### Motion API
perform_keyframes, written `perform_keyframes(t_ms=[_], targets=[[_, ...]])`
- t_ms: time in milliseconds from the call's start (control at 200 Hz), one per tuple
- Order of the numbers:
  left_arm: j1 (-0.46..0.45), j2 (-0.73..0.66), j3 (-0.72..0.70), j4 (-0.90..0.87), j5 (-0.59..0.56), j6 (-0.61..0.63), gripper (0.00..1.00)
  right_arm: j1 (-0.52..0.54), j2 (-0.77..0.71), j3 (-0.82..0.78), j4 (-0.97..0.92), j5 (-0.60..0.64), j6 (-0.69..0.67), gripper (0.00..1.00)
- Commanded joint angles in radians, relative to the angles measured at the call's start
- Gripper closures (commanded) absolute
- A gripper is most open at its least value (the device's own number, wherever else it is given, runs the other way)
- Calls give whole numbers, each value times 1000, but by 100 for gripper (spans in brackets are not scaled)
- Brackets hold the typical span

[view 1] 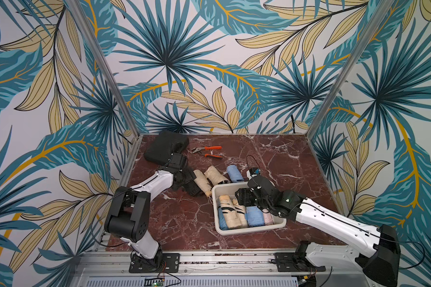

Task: Put the umbrella into the storage box
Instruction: Pick up the umbrella from the center of the board.

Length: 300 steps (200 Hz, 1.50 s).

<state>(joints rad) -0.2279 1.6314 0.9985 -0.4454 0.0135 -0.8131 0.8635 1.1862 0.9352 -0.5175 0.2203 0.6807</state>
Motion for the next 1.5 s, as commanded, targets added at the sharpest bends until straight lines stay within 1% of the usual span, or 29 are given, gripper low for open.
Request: perform_keyframes(t_ms=[0, 50, 155, 361, 576, 746, 816, 906, 1057, 1202, 1297, 1332, 1387, 1447, 1497], targets=[[6, -29, 0, -4, -54, -13, 13, -3, 14, 7, 8, -12, 15, 24], [6, -29, 0, -12, -65, -8, 15, -2, 18, 7, 8, -21, 19, 24], [6, -28, -8, -2, -66, 10, 16, -2, 23, 7, 8, -37, 12, 24], [6, 21, -1, 16, -14, 47, 17, -4, 21, 8, 8, -49, 16, 24], [6, 59, -28, 49, 27, 44, 22, -5, 9, 2, 7, -54, 25, 24], [6, 65, -51, 47, 7, 60, 25, -4, 8, 4, 7, -53, 28, 24], [10, 75, -53, 44, 0, 82, 25, -4, 15, 8, 7, -56, 24, 24], [23, 97, -44, 40, 9, 114, 28, -4, 27, 17, 8, -65, 17, 24], [38, 123, -34, 41, 31, 152, 39, -6, 38, 30, 9, -78, 13, 24], [42, 103, -41, 35, 31, 169, 51, -6, 33, 33, 8, -79, 16, 24], [42, 58, -58, 26, 11, 178, 58, -5, 28, 33, 8, -79, 16, 24], [42, 36, -63, 20, 0, 185, 63, -6, 26, 33, 8, -79, 16, 24], [42, -1, -71, 8, -17, 196, 69, -6, 23, 34, 8, -77, 16, 24], [41, -50, -81, -2, -35, 211, 77, -7, 21, 36, 8, -75, 13, 24], [42, -94, -88, -2, -32, 234, 79, -8, 20, 40, 7, -73, 6, 24]])
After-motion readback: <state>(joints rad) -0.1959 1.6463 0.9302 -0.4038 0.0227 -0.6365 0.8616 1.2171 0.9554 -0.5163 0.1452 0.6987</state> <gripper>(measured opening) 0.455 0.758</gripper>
